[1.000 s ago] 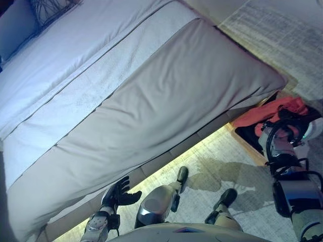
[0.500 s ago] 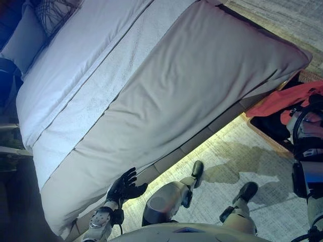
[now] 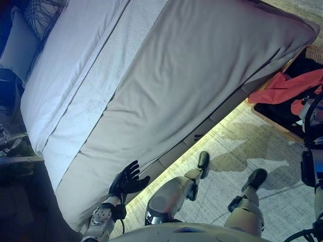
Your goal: Pick up the clothes from the bed and place them into the basket
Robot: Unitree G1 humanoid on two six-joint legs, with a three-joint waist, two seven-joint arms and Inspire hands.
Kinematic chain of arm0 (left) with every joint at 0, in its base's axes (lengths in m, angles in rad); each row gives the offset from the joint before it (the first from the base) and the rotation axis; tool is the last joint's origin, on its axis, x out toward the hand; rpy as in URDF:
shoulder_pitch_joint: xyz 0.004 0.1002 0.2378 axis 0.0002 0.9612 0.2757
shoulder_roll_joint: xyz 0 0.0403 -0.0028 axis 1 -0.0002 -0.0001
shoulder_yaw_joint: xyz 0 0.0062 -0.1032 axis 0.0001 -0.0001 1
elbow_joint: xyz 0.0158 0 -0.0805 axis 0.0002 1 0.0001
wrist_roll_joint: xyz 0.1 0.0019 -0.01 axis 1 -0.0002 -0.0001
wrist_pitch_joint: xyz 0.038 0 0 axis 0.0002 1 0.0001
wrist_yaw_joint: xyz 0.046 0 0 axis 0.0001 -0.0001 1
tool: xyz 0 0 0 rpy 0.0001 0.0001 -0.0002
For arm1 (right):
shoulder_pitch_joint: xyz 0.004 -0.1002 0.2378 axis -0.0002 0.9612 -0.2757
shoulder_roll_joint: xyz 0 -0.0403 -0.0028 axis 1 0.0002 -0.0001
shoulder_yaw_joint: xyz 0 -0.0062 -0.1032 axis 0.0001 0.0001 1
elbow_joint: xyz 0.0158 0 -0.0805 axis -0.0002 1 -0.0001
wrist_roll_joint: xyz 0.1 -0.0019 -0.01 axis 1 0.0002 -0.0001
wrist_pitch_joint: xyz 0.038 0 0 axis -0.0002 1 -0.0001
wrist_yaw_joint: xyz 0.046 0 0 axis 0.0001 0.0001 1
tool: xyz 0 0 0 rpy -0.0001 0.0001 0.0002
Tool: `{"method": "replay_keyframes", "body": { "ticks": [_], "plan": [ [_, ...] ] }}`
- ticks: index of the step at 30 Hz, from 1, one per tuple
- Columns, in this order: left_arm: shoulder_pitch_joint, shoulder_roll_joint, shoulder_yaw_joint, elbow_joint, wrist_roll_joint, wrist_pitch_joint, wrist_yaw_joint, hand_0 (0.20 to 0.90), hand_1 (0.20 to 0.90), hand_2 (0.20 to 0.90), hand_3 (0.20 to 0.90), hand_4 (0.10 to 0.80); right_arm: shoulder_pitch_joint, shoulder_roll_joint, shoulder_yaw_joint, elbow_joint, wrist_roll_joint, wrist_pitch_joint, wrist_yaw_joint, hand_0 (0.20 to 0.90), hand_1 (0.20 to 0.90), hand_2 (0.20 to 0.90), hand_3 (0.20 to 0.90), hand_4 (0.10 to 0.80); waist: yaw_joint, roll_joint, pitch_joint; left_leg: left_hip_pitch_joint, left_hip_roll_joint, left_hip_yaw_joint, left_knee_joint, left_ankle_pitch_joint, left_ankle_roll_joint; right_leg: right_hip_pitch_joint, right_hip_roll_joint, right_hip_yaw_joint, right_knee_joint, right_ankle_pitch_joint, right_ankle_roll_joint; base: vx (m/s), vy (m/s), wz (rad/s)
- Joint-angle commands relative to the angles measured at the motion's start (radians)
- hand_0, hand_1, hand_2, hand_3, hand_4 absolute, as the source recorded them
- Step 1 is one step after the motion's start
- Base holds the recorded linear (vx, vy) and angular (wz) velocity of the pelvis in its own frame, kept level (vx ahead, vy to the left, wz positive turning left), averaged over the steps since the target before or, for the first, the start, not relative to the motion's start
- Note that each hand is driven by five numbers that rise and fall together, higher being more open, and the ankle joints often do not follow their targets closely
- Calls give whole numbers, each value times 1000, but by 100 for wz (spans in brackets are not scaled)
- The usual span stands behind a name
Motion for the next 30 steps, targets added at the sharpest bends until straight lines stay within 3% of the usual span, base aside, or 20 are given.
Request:
{"method": "replay_keyframes", "body": {
  "ticks": [1, 4, 5, 6, 7, 11, 21, 26, 30],
  "plan": [
    [2, 91, -32, -29, -61, -34, -3, 900, 900, 900, 900, 800, -137, -157, 103, -55, -47, -63, -37, 300, 300, 300, 200, 100, 6, 50, 59, -55, -30, -26, -60, 45, 19, -105, -59, 36, 238, -119, -16, -22, -18, 3],
    [-3, 97, -31, -37, -64, -27, -7, 900, 900, 900, 900, 800, -145, -157, 107, -57, -52, -58, -60, 300, 300, 300, 200, 100, 6, 49, 60, -55, -27, -24, -61, 45, 19, -115, -62, 40, 246, -119, -12, 0, 0, 0],
    [-4, 100, -31, -39, -63, -25, -8, 900, 900, 900, 900, 800, -147, -157, 107, -57, -52, -54, -66, 667, 667, 667, 628, 528, 6, 48, 60, -54, -26, -24, -61, 44, 19, -116, -63, 41, 248, -119, -11, 12, -31, -2],
    [-5, 103, -32, -39, -67, -24, -7, 900, 900, 900, 900, 800, -151, -156, 109, -55, -48, -52, -73, 667, 667, 667, 628, 528, 6, 47, 60, -53, -25, -24, -60, 43, 20, -118, -63, 43, 252, -119, -10, 17, -37, -4],
    [-7, 104, -29, -43, -66, -19, -5, 900, 900, 900, 900, 800, -152, -156, 109, -53, -52, -49, -96, 900, 900, 900, 900, 800, 6, 44, 61, -51, -24, -23, -60, 39, 20, -121, -63, 46, 256, -120, -9, 14, -33, -2],
    [-13, 110, -31, -47, -70, -15, 3, 900, 900, 900, 900, 800, -148, -170, 97, -33, -24, -38, -165, 900, 900, 900, 900, 800, 0, 39, 62, -47, -20, -19, -62, 37, 22, -126, -63, 49, 262, -119, -4, 8, -18, 2],
    [-18, 128, -35, -55, -95, -8, -28, 900, 900, 900, 900, 800, -134, -183, 75, -34, 2, -60, -137, 900, 900, 900, 900, 800, -11, 30, 56, -37, -15, -14, -67, 31, 21, -121, -60, 52, 255, -114, 2, -2, -5, -1],
    [-26, 132, -22, -31, -93, -10, -39, 900, 900, 900, 900, 800, -65, -143, 57, -22, 12, -34, -99, 900, 900, 900, 900, 800, -16, 8, 39, -15, -5, -12, -69, 23, 17, -92, -46, 47, 242, -116, -2, 6, -7, 0],
    [-38, 129, 0, -1, -86, -14, -55, 900, 900, 900, 900, 800, 71, -70, 5, -7, 15, -42, -24, 900, 900, 900, 900, 800, -20, -30, 14, 15, 8, -13, -70, 10, 12, -45, -30, 29, 224, -116, -7, 35, -55, 7]
  ]
}}
